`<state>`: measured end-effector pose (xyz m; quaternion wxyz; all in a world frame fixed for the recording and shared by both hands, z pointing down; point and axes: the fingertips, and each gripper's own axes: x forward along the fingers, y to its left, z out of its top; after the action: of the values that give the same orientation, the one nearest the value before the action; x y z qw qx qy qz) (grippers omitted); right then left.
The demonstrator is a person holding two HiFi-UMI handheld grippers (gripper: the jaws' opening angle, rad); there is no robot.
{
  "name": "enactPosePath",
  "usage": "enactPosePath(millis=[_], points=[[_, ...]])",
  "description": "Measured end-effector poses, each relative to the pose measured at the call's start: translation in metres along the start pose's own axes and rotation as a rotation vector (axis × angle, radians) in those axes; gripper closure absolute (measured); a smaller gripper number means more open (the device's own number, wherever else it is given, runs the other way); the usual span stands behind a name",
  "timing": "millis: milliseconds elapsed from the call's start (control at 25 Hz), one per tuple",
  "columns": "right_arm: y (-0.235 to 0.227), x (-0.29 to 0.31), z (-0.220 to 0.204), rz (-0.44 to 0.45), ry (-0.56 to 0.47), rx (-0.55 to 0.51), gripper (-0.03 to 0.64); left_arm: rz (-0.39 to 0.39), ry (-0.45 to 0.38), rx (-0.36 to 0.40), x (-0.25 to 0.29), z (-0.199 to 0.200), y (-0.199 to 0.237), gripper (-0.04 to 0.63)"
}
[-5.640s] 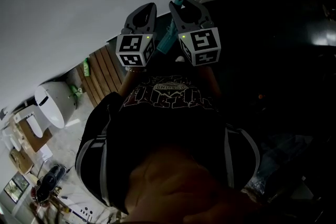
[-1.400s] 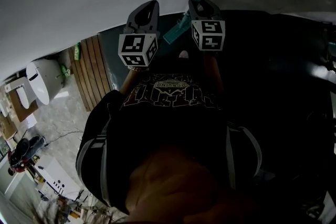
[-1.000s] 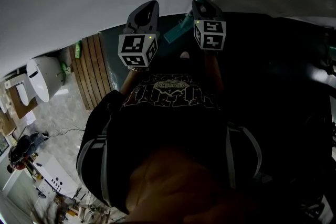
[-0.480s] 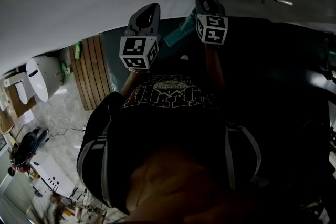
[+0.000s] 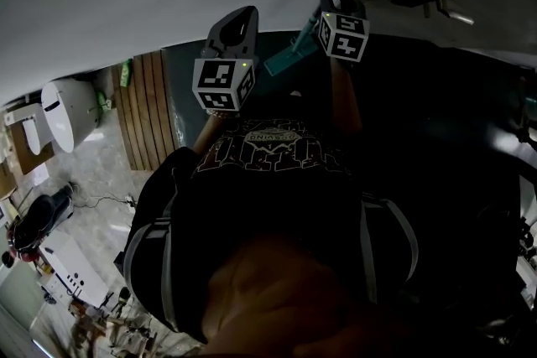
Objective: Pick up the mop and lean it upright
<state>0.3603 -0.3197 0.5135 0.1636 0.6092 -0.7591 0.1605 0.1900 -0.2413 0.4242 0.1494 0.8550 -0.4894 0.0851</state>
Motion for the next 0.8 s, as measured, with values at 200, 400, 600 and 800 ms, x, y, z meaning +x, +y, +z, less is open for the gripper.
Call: enactPosePath(millis=[200,400,600,800], points=[[0.001,0.011,0.004,-0.011,-0.003,0.0,0.497,0.02,0.0,-0.006,-0.003,0.001,0.009,0.549],[0.002,0.02,0.008,-0.021,-0.003,-0.006,0.497,0.039,0.002,-0.014,-0.006,-0.001,0.017,0.549],[-0.001,0.021,0.008,-0.04,-0.009,-0.005,0.497,0.051,0.003,-0.023,-0.007,-0.002,0.021,0.549],[0.0,0.022,0.007,-0.057,-0.004,-0.017,0.497,0.047,0.003,-0.027,-0.007,-0.003,0.022,0.549]])
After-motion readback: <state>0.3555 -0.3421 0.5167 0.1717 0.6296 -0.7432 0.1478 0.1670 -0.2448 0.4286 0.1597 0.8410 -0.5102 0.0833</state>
